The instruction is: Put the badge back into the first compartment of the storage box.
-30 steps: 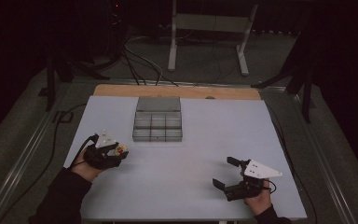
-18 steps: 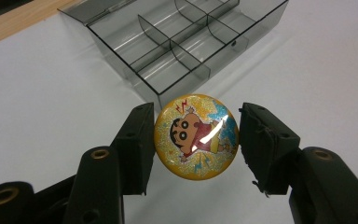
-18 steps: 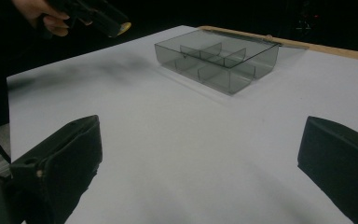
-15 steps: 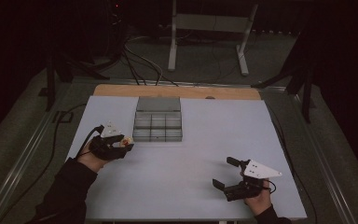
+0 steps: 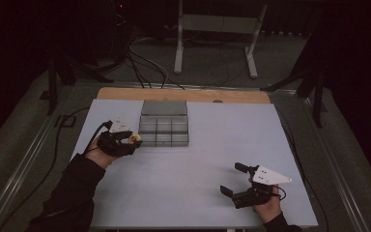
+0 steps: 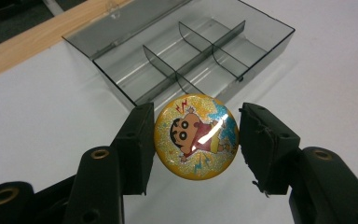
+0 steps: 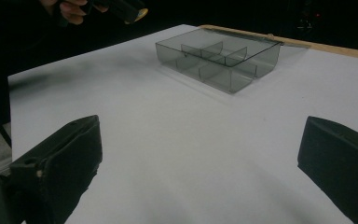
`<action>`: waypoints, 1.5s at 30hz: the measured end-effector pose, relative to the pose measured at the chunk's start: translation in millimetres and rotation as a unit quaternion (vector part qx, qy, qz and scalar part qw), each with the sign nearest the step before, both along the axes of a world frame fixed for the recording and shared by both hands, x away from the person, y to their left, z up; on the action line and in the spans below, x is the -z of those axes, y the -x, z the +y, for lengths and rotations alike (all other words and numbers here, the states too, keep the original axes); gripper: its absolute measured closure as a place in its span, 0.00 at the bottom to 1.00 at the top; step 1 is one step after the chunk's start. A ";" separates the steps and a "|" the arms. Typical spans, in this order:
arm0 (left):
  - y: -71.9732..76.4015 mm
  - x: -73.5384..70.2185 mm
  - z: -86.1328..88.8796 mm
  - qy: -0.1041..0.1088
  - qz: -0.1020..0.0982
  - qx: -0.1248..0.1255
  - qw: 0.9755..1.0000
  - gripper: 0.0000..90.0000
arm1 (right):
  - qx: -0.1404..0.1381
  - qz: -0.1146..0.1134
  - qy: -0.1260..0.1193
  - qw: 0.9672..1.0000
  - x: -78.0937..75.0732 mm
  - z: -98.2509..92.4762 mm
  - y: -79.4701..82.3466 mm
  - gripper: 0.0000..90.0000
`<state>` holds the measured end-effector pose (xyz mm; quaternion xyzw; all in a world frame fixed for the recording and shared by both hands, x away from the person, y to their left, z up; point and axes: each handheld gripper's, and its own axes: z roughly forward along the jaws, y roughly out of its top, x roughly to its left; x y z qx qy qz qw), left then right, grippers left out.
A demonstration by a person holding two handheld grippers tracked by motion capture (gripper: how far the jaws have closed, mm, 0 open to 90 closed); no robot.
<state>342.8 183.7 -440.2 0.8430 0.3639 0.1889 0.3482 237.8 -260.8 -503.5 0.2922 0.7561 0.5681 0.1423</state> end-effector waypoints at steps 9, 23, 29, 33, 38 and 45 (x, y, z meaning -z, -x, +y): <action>-12.4 -4.8 -4.5 0.001 0.000 0.001 1.000 0.53 | 0.000 0.001 0.000 1.000 0.3 0.0 0.1 0.00; -37.6 -15.9 -13.2 0.011 -0.004 -0.002 1.000 0.53 | -0.001 0.000 -0.002 1.000 0.1 0.0 0.3 0.00; -47.0 -19.0 -17.3 0.014 -0.005 -0.003 1.000 0.53 | -0.002 0.001 -0.002 1.000 0.2 0.1 0.4 0.00; -52.8 -19.3 -21.4 0.012 -0.004 -0.004 1.000 0.53 | -0.003 0.003 -0.003 1.000 0.4 -0.3 0.1 0.00; -58.8 -19.4 -27.0 -0.012 -0.017 -0.006 1.000 0.53 | -0.003 0.002 -0.003 1.000 0.4 -0.3 0.2 0.00; -66.7 -18.9 -31.7 -0.014 -0.015 -0.002 1.000 0.53 | -0.003 0.004 -0.003 1.000 0.8 -0.4 -0.1 0.00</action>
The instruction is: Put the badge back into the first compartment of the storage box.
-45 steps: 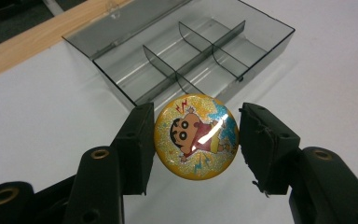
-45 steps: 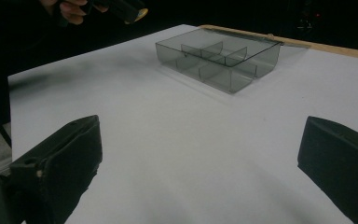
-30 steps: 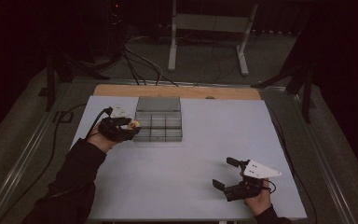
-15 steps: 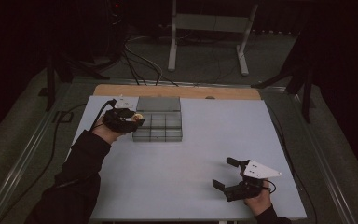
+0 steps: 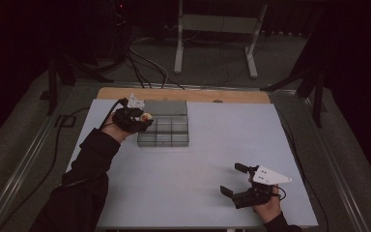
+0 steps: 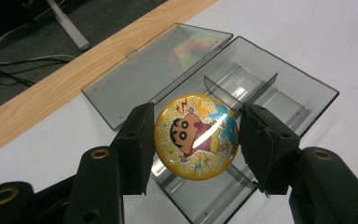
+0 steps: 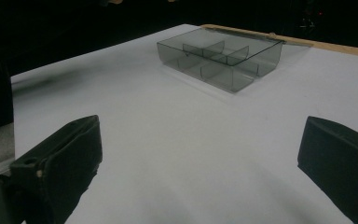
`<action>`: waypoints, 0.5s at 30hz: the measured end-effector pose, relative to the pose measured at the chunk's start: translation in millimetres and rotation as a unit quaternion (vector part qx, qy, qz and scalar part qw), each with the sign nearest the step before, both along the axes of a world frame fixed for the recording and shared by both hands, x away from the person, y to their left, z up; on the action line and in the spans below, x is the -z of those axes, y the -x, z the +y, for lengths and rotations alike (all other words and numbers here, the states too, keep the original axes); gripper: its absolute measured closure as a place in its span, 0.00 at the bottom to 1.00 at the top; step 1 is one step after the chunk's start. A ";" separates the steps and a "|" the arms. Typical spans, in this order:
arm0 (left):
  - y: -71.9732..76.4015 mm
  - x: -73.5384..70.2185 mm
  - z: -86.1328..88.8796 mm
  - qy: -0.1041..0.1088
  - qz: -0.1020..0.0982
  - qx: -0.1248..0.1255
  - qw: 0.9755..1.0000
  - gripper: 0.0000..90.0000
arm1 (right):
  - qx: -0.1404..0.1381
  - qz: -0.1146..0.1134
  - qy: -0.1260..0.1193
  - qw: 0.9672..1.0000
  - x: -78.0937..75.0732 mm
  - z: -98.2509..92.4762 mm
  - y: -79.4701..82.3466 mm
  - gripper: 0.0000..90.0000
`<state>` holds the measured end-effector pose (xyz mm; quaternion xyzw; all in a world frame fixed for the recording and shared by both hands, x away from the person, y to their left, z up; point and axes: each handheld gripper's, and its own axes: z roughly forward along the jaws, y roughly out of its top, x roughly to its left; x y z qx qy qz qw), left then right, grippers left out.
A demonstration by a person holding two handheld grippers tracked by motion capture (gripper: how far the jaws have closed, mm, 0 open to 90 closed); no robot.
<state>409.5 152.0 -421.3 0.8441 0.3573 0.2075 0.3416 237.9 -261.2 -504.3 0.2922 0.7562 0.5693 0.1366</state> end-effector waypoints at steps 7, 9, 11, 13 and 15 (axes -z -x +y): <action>-12.5 3.7 -3.0 0.017 0.010 0.002 1.000 0.53 | -0.001 0.001 0.000 1.000 0.1 0.0 0.1 0.00; -16.2 5.7 -3.5 0.016 0.012 -0.002 1.000 0.53 | -0.001 0.002 0.000 1.000 0.2 -0.1 0.0 0.00; -20.2 8.0 -3.3 0.021 0.015 -0.005 1.000 0.53 | -0.001 0.002 0.000 1.000 0.2 -0.1 -0.1 0.00; -23.3 9.9 -3.2 0.027 0.018 -0.009 0.999 0.53 | -0.002 0.002 0.000 1.000 0.4 0.0 -0.1 0.00; -26.0 11.9 -3.5 0.026 0.019 -0.012 0.999 0.53 | -0.003 0.002 -0.001 1.000 0.5 0.1 -0.2 0.00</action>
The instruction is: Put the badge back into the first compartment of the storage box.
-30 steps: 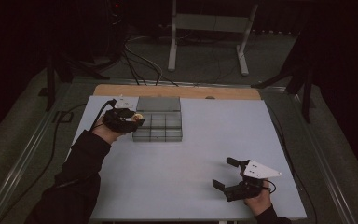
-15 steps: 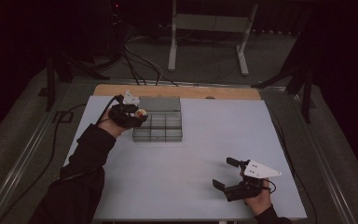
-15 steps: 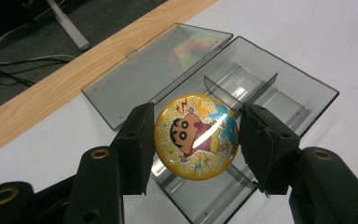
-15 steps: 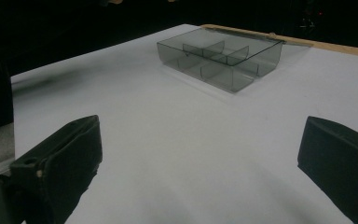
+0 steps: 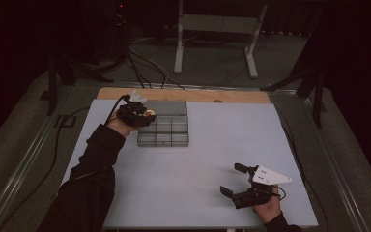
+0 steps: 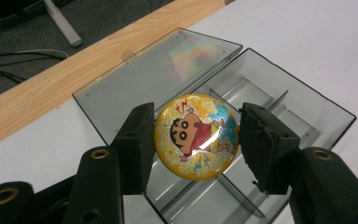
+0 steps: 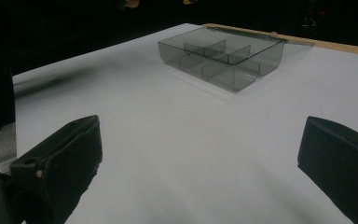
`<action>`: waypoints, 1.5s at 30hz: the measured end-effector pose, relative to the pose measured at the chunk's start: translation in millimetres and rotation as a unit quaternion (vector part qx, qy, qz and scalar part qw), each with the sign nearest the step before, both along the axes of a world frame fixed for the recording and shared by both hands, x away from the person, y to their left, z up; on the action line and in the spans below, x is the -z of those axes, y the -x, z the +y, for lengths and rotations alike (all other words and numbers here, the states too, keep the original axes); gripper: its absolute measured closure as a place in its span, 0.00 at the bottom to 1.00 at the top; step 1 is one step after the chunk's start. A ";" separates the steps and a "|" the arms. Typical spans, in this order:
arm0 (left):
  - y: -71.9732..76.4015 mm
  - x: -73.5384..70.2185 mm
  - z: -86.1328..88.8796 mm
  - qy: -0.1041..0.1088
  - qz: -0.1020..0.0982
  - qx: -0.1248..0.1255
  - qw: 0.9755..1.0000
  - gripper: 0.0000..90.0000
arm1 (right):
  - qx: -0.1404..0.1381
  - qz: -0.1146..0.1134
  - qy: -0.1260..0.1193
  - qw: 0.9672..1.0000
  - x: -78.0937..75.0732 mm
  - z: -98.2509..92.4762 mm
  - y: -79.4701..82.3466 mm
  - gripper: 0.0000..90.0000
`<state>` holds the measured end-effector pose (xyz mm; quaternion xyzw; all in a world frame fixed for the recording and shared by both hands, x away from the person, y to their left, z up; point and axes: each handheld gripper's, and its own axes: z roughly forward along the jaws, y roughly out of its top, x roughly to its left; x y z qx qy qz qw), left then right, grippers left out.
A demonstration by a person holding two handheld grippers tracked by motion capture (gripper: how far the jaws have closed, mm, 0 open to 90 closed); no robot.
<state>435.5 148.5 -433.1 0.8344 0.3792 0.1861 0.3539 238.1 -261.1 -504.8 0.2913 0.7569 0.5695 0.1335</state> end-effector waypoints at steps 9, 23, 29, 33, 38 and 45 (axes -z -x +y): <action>-9.3 10.3 -0.3 0.006 0.010 -0.011 1.000 0.53 | -0.001 0.001 0.000 1.000 0.2 0.0 -0.2 0.00; -14.2 35.2 -2.3 -0.009 0.031 -0.014 0.999 0.53 | -0.001 0.005 -0.001 1.000 1.1 0.0 -0.7 0.00; -17.7 41.3 -2.6 -0.019 0.029 -0.027 0.999 0.53 | -0.001 0.006 -0.001 1.000 1.5 0.1 -1.0 0.00; -20.1 44.1 -5.7 -0.026 0.033 -0.031 0.999 0.53 | -0.001 0.006 -0.002 1.000 1.3 -0.6 -0.9 0.00; -19.9 47.4 -9.1 -0.047 0.032 -0.037 0.998 0.53 | -0.001 0.007 -0.004 1.000 1.5 -1.0 -1.4 0.00; -18.4 47.5 -11.2 -0.061 0.028 -0.035 0.997 0.53 | -0.001 0.009 -0.003 1.000 1.8 -0.4 -1.4 0.00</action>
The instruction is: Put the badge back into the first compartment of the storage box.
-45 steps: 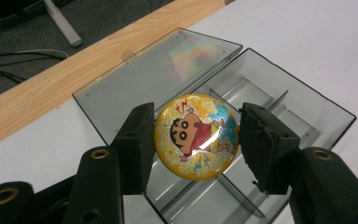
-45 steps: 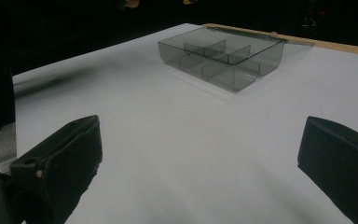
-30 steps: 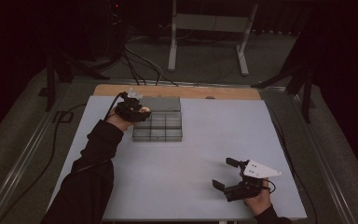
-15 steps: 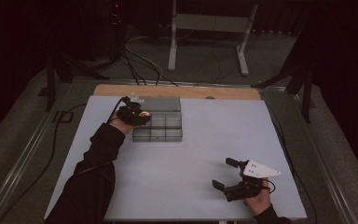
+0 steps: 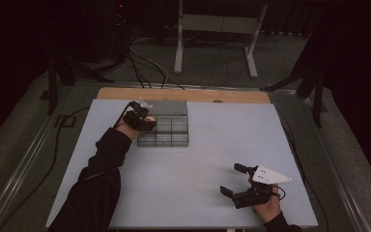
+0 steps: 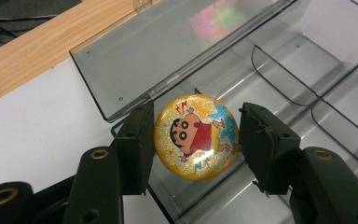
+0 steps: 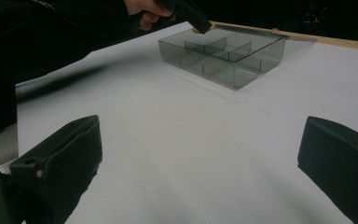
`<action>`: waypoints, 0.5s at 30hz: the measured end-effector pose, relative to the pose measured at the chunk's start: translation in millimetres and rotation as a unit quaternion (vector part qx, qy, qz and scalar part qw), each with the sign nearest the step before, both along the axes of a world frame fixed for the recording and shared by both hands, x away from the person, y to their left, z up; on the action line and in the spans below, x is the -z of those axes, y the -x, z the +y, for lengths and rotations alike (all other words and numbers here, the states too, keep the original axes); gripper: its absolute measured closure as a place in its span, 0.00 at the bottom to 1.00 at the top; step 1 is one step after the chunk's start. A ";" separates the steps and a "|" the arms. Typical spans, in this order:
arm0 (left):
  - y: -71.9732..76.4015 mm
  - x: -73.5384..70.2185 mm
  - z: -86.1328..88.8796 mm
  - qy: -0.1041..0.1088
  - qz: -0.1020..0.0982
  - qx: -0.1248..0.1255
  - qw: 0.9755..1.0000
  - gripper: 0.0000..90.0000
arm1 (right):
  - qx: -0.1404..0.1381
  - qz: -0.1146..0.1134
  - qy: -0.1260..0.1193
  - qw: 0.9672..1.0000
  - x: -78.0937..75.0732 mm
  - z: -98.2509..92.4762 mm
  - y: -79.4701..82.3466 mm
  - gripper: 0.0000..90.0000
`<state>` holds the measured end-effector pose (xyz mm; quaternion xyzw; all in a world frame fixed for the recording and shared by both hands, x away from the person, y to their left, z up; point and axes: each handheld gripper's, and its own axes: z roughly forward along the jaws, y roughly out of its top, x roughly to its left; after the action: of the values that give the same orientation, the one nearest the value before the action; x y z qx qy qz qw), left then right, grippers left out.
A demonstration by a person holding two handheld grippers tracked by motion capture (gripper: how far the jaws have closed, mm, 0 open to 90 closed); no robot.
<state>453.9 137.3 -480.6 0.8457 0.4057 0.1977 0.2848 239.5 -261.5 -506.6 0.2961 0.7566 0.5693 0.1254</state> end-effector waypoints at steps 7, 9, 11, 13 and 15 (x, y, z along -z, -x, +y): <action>0.0 -3.3 2.1 0.008 -0.005 -0.001 1.000 0.52 | 0.001 0.000 0.000 1.000 0.1 -0.3 -0.3 0.00; -0.5 -2.7 2.6 0.009 -0.004 -0.004 1.000 0.52 | 0.001 0.000 0.000 1.000 0.1 -0.3 -0.2 0.00; -0.7 -2.2 3.0 0.011 -0.006 -0.006 1.000 0.52 | 0.001 0.000 0.000 1.000 -0.1 -0.4 -0.1 0.00; -1.1 -2.4 3.7 0.022 -0.003 -0.005 1.000 0.49 | 0.001 0.000 0.000 1.000 -0.3 -0.5 0.0 0.00; -0.9 -2.4 2.8 0.018 -0.003 -0.007 1.000 0.42 | 0.001 -0.001 0.000 1.000 -0.3 -0.7 0.0 0.00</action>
<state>454.7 140.1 -478.2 0.8371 0.4139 0.1951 0.2999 239.6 -262.3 -506.3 0.2964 0.7562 0.5694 0.1266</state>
